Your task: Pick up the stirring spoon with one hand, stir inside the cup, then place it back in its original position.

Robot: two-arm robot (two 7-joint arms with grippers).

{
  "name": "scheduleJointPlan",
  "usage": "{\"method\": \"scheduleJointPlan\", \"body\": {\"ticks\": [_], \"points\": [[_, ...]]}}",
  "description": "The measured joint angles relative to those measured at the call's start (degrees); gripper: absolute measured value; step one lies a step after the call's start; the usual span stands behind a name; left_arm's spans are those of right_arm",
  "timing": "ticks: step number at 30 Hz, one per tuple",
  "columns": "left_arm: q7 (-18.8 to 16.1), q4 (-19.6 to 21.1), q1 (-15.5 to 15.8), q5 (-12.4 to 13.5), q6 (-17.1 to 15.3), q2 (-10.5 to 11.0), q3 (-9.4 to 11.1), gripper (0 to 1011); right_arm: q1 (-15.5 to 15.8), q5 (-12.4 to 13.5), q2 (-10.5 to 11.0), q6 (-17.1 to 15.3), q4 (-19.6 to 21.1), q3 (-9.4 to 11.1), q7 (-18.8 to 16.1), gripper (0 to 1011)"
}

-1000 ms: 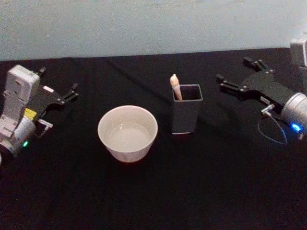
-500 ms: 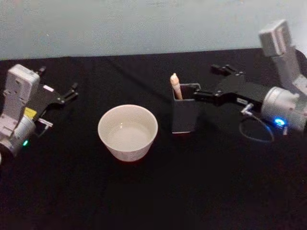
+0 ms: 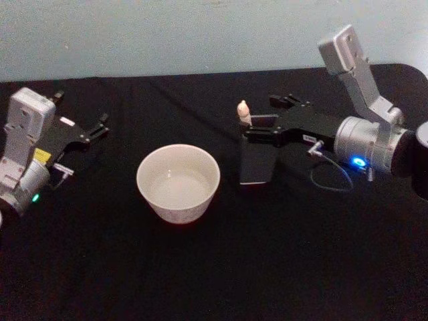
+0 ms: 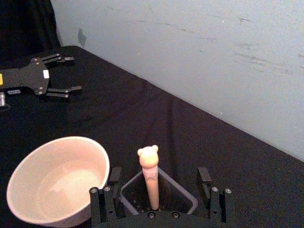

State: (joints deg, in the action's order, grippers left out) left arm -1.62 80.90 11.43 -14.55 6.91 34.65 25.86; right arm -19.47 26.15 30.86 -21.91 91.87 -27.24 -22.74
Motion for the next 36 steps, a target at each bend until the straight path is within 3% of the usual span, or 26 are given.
{"method": "scheduleJointPlan", "body": {"ticks": [19, 36], "points": [[0.0, 0.0, 0.0, 0.0, 0.0, 0.0, 0.0, 1001, -3.3, -3.0, -4.0, 0.3, -4.9, -1.8, -0.8, 1002], [0.0, 0.0, 0.0, 0.0, 0.0, 0.0, 0.0, 1001, -3.4, -3.6, -4.2, 0.7, -5.1, -1.9, -1.1, 991]]}}
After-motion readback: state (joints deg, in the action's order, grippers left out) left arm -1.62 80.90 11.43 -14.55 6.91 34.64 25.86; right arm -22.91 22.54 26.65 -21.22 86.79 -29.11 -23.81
